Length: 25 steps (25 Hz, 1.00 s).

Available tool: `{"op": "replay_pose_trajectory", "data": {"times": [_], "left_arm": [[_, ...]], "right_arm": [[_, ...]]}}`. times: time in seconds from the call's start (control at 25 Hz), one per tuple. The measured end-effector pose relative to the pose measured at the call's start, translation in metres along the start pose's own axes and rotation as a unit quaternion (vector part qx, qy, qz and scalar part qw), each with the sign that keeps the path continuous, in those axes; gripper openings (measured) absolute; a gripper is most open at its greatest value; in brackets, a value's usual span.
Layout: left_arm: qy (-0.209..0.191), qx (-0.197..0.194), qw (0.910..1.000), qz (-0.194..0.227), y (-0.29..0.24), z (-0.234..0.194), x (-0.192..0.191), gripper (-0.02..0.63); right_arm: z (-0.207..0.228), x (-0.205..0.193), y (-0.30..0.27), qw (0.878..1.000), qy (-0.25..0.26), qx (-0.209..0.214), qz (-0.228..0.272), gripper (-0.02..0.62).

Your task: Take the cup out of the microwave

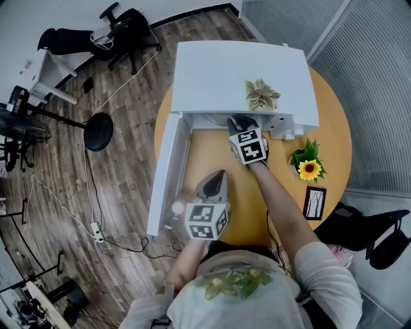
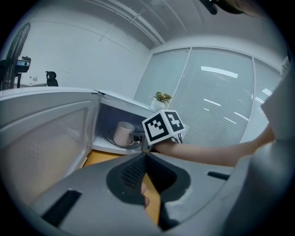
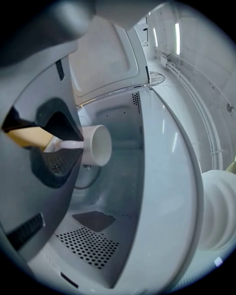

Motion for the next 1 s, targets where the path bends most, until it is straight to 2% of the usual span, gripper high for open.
{"op": "replay_pose_trajectory", "data": {"times": [1.0], "left_arm": [[-0.005, 0.002, 0.9997, 0.023, 0.015, 0.002, 0.014, 0.003]], "right_arm": [[-0.015, 0.006, 0.033, 1.000, -0.007, 0.011, 0.008, 0.060]]}}
Point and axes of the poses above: the fingertips, and each gripper's own axes: y backward along the fingers, z to its right, x out of its top, the point moved 3 cm from there along y, backward along the fingers, and after that the axes turned 4 degrees about x, right-handed, at the moved point
